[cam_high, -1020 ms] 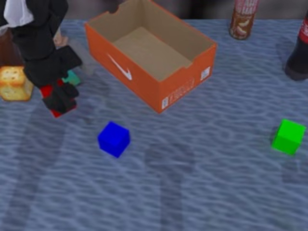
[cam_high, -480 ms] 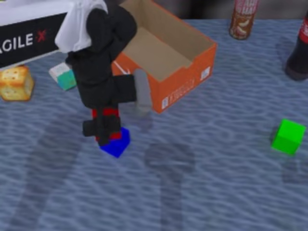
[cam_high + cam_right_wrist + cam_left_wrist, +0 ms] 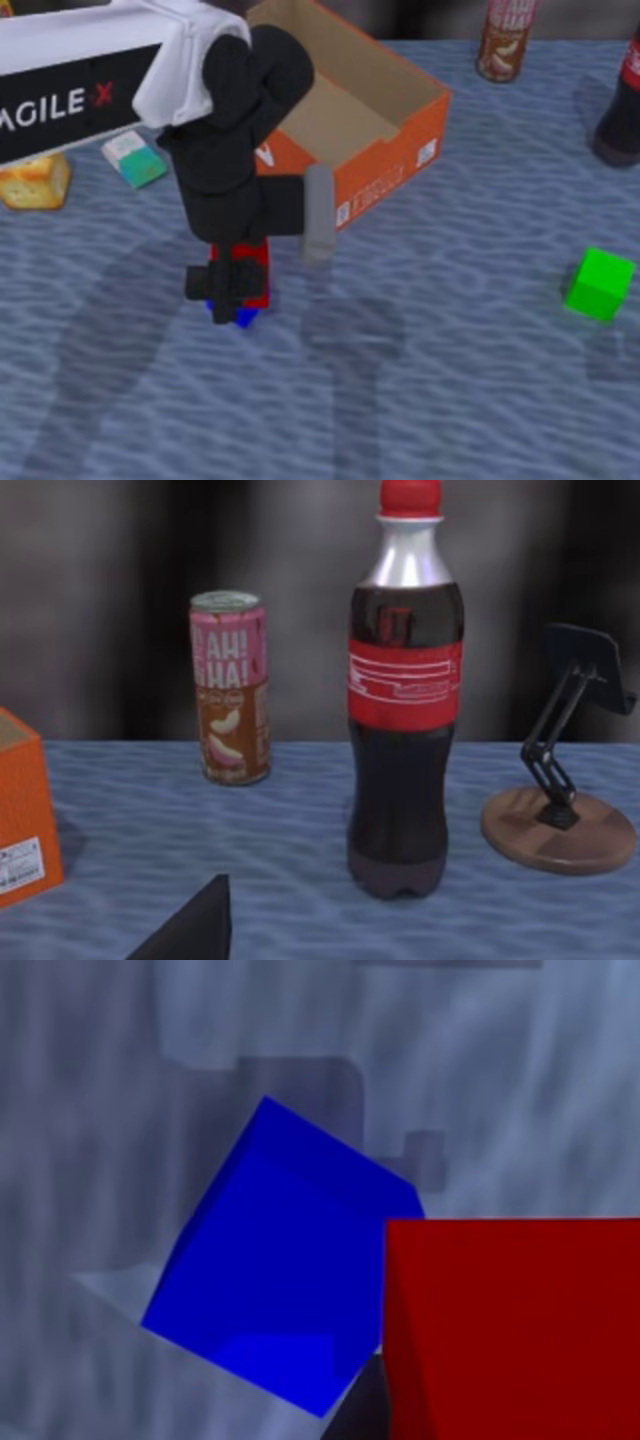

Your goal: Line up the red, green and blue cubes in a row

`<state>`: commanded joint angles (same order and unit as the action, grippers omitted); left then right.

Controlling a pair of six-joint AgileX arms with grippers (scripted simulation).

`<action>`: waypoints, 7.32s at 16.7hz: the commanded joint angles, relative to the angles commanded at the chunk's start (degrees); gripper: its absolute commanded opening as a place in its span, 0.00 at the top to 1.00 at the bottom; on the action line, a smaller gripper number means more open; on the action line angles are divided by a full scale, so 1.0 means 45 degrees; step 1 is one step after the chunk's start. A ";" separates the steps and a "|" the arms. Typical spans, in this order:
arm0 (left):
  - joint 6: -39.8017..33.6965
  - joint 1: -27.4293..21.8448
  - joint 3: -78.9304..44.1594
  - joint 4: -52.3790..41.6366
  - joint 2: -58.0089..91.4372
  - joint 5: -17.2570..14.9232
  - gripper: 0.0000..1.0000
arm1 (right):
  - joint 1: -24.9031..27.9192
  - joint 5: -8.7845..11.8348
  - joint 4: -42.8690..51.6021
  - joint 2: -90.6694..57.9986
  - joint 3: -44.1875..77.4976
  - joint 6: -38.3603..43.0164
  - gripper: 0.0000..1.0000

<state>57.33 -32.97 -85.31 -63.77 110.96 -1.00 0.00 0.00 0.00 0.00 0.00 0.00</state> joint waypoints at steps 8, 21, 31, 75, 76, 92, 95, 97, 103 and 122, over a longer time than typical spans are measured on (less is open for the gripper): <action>-0.0050 -0.0100 0.1875 0.2915 0.1028 -0.0018 1.00 | 0.0000 0.0000 0.0000 0.0000 0.0000 0.0000 0.00; -0.0052 -0.0113 0.2041 0.3159 0.1114 -0.0011 0.40 | 0.0000 0.0000 0.0000 0.0000 0.0000 0.0000 0.00; -0.0052 -0.0113 0.2041 0.3159 0.1114 -0.0011 0.00 | 0.0000 0.0000 0.0000 0.0000 0.0000 0.0000 0.00; -1.2403 0.7521 1.8678 1.3767 -2.4119 0.0241 0.00 | 0.2052 -0.0009 1.3494 -2.4144 1.7927 -1.1585 0.00; -1.2602 0.7559 1.8843 1.4003 -2.4431 0.0230 0.00 | 0.2079 -0.0011 1.3651 -2.4423 1.8180 -1.1737 0.00; -1.2741 0.7580 1.8959 1.4171 -2.4657 0.0222 0.00 | 0.2118 -0.0022 1.0141 -2.6049 1.6211 -1.1798 0.00; -1.2741 0.7580 1.8959 1.4171 -2.4657 0.0222 0.00 | 0.2119 -0.0023 1.0071 -2.6091 1.6162 -1.1798 0.00; -1.2741 0.7580 1.8959 1.4171 -2.4657 0.0222 0.00 | 0.2119 -0.0023 1.0071 -2.6091 1.6162 -1.1798 0.08; -1.2741 0.7580 1.8959 1.4171 -2.4657 0.0222 0.00 | 0.2119 -0.0023 1.0071 -2.6091 1.6162 -1.1798 0.53; -1.2741 0.7580 1.8959 1.4171 -2.4657 0.0222 0.00 | 0.2104 -0.0007 1.1121 -2.5623 1.6805 -1.1754 1.00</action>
<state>0.00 1.15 0.00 0.00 0.00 0.00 9.47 -0.03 50.04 -115.30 75.62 -52.89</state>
